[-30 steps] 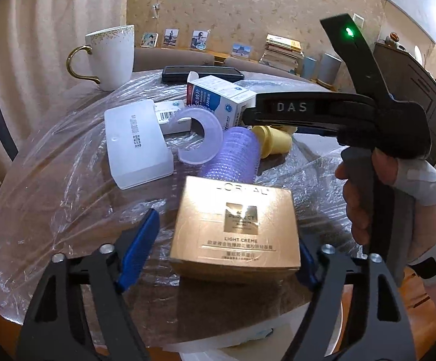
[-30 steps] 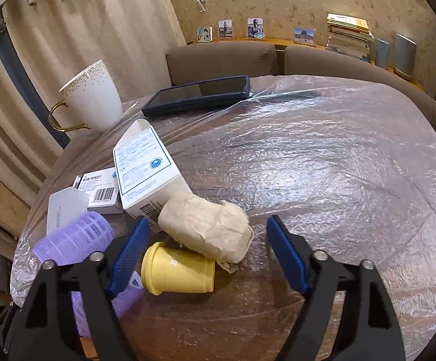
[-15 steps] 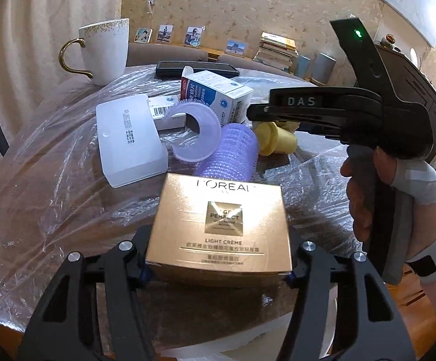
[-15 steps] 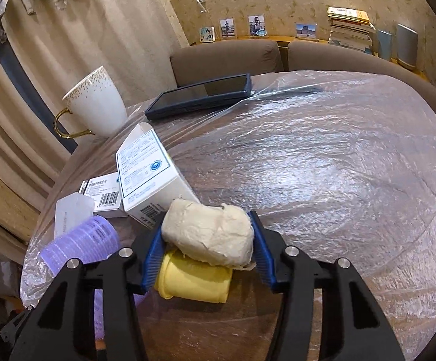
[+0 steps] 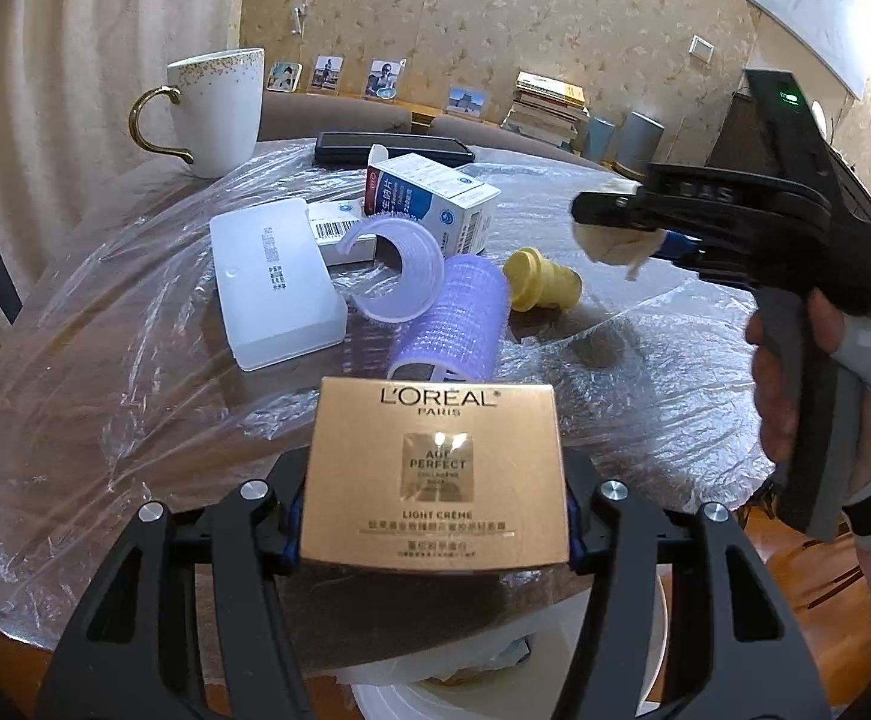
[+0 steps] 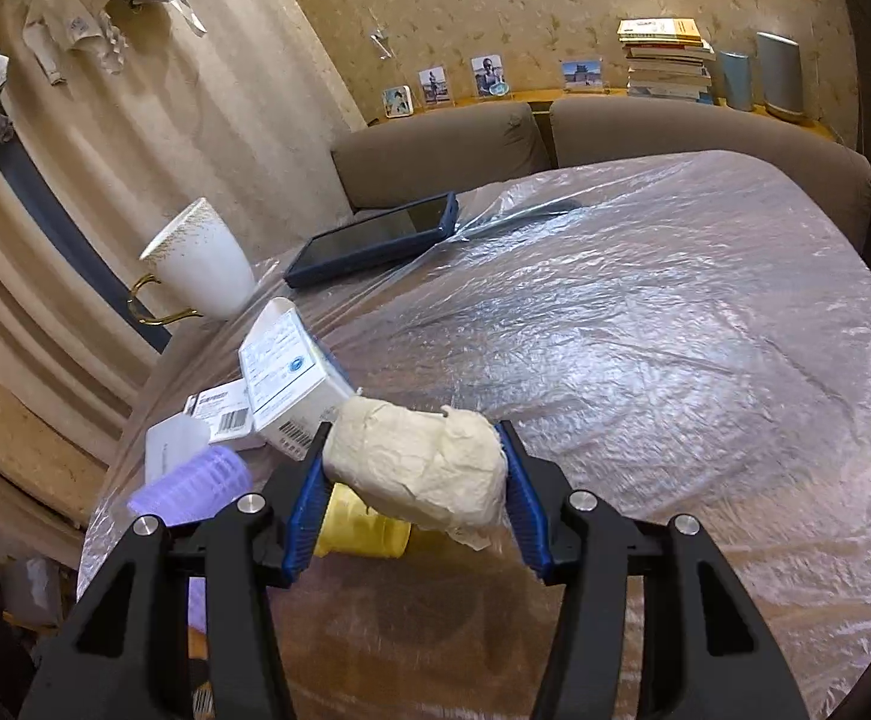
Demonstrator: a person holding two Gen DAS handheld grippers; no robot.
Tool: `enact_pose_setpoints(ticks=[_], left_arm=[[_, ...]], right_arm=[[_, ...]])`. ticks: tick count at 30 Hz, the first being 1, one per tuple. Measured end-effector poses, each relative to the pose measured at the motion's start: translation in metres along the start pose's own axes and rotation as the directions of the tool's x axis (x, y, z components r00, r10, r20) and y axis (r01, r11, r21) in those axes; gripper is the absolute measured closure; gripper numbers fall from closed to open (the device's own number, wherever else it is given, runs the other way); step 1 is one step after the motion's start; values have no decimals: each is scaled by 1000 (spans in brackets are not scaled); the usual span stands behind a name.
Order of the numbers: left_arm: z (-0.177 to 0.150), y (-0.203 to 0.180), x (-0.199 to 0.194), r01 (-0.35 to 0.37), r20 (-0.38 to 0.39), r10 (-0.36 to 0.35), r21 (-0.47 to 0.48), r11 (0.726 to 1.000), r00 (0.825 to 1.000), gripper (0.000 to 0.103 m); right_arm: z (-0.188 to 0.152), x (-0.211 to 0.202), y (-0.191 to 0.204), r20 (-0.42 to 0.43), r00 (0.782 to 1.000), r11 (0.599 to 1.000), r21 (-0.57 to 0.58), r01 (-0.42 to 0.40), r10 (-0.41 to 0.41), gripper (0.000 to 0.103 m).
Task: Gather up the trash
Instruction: 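Grasp the L'Oréal box with the left tool while the right tool grasps the cream bundle, then carry the L'Oréal box with the left tool while the right tool carries the bundle over the bin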
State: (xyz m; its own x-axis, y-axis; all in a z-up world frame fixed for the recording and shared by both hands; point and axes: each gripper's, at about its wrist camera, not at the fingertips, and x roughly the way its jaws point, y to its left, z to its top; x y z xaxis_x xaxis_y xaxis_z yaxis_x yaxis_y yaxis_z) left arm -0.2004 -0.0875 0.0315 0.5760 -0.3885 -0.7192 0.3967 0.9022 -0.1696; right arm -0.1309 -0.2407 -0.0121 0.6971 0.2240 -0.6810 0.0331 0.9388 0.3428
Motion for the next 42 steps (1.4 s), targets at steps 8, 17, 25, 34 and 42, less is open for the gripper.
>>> enact_pose_setpoints(ticks=[8,17,25,34,42], left_arm=[[1,0,-1,-10,11,10,3,1000,1000,44],[-8,0,4,-38,-10,38,11,999,999,43],[-13,-4,9,-79,-39,80,35,996,996,37],[-22,4,-3,-63,-13,63,-37,997,998,42],[-19,2,-21,-45,16,46,-51,998,999,43]], right_arm=[[-25,-26,0,-21,999,999,-23,-30,29,51],[-49,-35,0,-52,998,999,-34,-37,35,51],[-62,-41,5,-64,997,997,-69,-40,36,51],[-75,-52,8,-76,996,995,-89,-49,42,51],[-82,-65,5,-81,995,994,-90,-66,58,51]])
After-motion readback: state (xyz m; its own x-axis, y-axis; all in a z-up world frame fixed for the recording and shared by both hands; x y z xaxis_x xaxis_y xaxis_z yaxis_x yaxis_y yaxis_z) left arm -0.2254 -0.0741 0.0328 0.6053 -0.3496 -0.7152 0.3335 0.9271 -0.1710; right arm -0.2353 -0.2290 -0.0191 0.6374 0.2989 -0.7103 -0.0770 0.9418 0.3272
